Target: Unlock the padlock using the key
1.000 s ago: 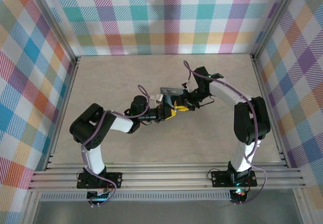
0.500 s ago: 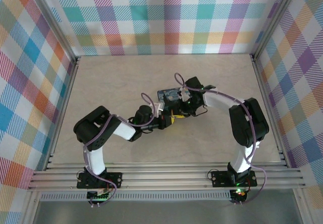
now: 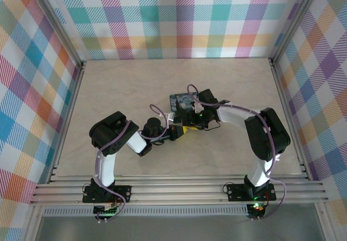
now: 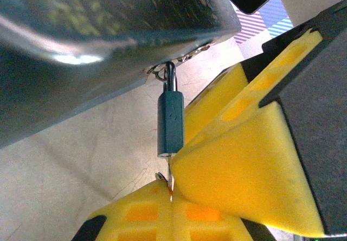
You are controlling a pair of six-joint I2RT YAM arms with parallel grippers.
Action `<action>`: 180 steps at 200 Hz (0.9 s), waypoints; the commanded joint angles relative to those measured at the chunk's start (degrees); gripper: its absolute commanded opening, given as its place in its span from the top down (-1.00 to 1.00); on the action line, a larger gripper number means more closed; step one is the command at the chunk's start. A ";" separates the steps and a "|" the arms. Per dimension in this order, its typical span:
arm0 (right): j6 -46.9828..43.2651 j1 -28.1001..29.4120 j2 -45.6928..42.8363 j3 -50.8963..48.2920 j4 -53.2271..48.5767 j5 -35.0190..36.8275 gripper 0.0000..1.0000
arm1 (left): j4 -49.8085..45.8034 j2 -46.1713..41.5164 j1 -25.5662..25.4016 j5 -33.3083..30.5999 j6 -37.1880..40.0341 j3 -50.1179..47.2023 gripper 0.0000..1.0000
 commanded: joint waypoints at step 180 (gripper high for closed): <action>23.87 1.56 -6.85 -9.09 14.33 8.62 -0.18 | -1.18 0.30 3.11 8.00 -4.68 3.58 1.00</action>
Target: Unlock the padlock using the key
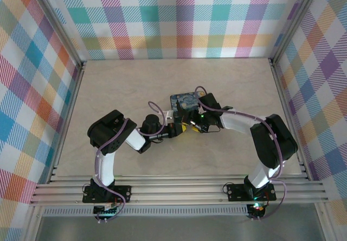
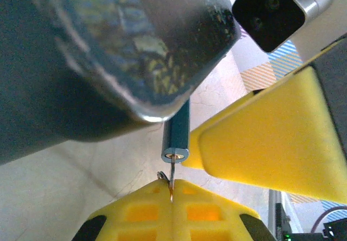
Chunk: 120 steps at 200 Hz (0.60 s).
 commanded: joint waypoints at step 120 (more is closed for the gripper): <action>4.09 0.40 2.59 1.71 -3.28 0.99 0.20 | -8.23 -4.74 -0.58 1.68 9.36 2.40 1.00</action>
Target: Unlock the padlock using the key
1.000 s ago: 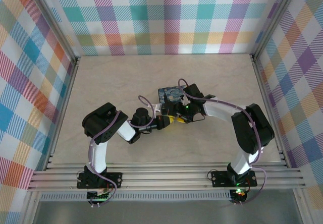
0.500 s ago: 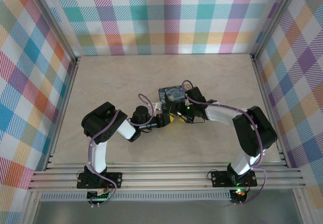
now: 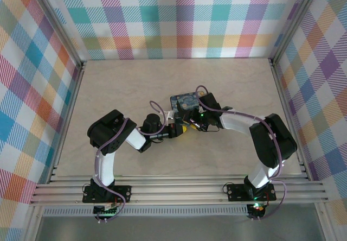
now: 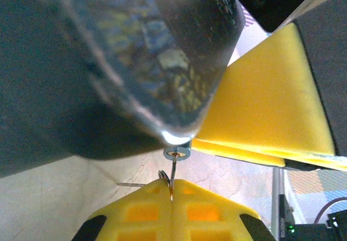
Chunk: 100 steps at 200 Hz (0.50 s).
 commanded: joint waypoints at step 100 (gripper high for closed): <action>-0.57 0.40 4.50 5.16 -12.95 -5.80 0.68 | -34.50 -13.19 -6.57 -9.20 28.62 10.41 1.00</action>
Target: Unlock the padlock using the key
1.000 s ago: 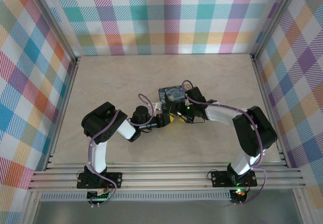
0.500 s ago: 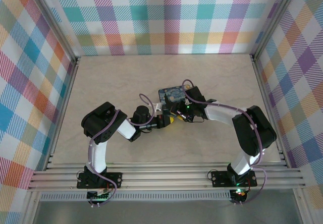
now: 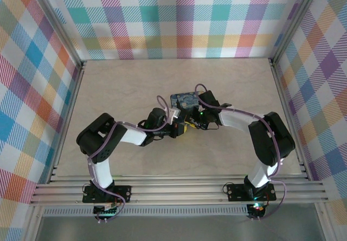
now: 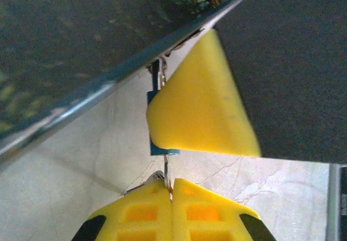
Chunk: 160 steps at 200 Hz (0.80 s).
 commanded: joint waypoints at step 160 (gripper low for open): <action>0.94 0.53 -2.28 3.27 -17.06 -5.88 -0.24 | -21.82 -11.03 -13.51 -27.61 22.54 4.85 1.00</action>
